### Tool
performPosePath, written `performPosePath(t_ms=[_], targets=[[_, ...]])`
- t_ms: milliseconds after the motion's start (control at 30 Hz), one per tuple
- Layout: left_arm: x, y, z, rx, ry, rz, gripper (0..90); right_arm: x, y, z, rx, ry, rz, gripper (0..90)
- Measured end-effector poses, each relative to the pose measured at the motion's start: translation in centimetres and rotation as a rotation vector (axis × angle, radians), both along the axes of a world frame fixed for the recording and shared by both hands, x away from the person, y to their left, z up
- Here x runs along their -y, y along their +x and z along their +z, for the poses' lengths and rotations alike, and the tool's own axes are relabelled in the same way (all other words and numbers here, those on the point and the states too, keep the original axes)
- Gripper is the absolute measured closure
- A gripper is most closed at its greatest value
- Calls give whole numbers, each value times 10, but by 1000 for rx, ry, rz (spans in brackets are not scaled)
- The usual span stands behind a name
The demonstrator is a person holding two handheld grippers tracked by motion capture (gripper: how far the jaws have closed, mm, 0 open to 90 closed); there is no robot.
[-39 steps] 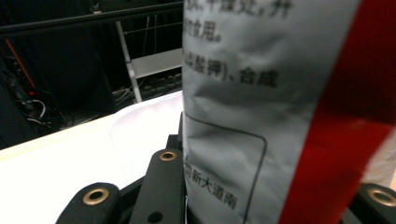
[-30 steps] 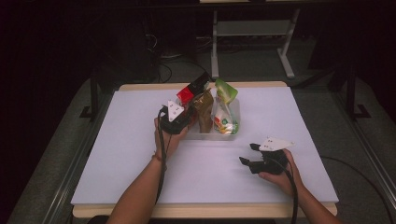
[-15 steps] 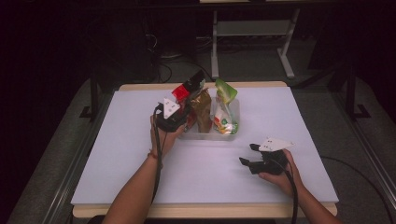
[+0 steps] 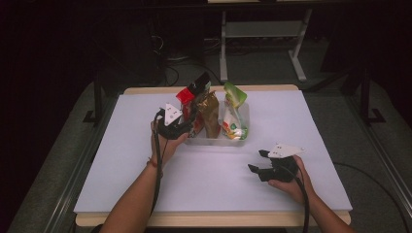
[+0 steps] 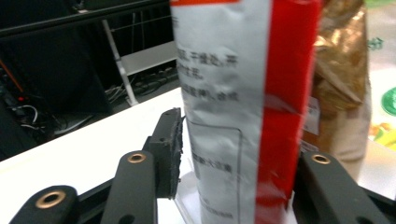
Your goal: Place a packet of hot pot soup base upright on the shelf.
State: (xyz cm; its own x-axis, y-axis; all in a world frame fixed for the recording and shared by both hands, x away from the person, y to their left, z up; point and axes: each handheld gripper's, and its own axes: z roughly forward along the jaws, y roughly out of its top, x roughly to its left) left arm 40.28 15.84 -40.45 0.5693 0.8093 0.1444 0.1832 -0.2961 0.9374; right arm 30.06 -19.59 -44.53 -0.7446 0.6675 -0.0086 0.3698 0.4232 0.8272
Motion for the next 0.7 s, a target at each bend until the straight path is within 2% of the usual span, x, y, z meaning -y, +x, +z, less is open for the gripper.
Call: performPosePath(t_ms=[167, 333, 700], targets=[[-2, -4, 2, 0, 36, -23, 490, 0, 0, 0, 3, -1, 3, 309], [-5, -7, 4, -9, 47, -36, 430, -2, 0, 0, -1, -8, 5, 310], [-8, -18, 8, -39, 110, -113, 352, -1, -1, 3, 25, -29, -4, 312]])
